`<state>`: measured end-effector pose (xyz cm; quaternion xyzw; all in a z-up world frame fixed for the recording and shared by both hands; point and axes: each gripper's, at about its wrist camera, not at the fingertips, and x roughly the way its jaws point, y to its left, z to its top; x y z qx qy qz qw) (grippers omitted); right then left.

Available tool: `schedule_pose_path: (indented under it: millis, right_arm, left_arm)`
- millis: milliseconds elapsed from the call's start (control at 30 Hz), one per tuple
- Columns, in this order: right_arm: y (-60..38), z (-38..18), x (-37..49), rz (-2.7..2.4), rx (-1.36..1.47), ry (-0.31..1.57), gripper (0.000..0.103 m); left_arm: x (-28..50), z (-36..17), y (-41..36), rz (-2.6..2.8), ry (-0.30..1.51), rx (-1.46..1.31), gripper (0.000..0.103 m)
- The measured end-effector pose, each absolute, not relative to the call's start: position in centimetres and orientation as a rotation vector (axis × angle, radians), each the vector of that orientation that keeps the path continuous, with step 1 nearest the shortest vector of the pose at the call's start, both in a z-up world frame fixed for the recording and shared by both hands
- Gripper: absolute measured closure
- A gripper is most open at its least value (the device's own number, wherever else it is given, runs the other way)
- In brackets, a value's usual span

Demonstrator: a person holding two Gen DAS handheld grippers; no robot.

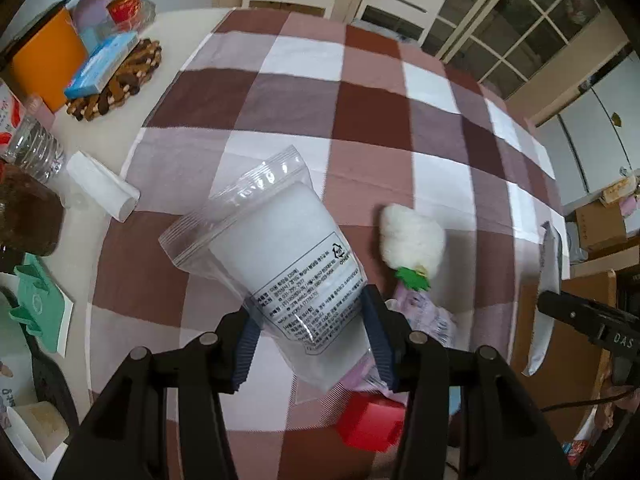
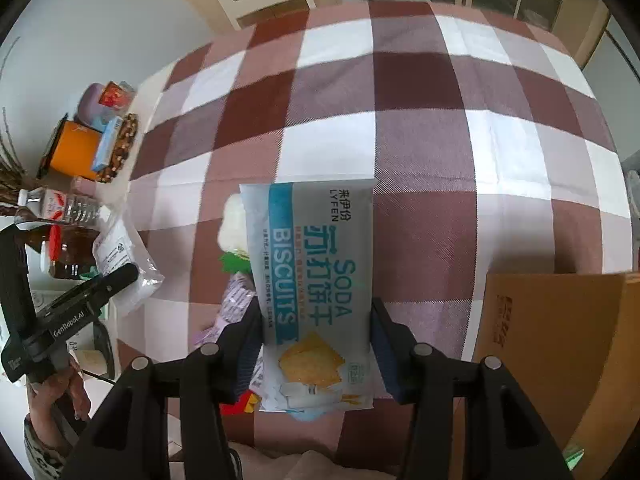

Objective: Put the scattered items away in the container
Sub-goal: 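Carry the biscuit pack and cotton bag over the cardboard box with both tools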

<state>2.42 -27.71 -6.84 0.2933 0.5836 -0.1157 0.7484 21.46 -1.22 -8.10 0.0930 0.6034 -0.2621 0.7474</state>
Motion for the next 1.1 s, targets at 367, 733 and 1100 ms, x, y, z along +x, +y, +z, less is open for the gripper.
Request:
schedule_pose_path:
  millis: [367,733,1100]
  right_arm:
    - [-26.7,-3.4,-1.1,-0.248,0.625,1.209,0.051]
    - [-27.3,-0.5,-5.7,-0.252,0.65,1.144,0.051]
    - [-30.3,2.3,-11.5,-0.336,0.708,1.052,0.051]
  left_arm:
    - [15.9,-4.2,-2.8,-0.659,1.258,0.242,0.053]
    - [10.7,-1.0,-6.6,-0.765,1.199,0.293,0.053]
    - [5.6,1.6,-13.4,-0.931,1.138,0.384,0.053]
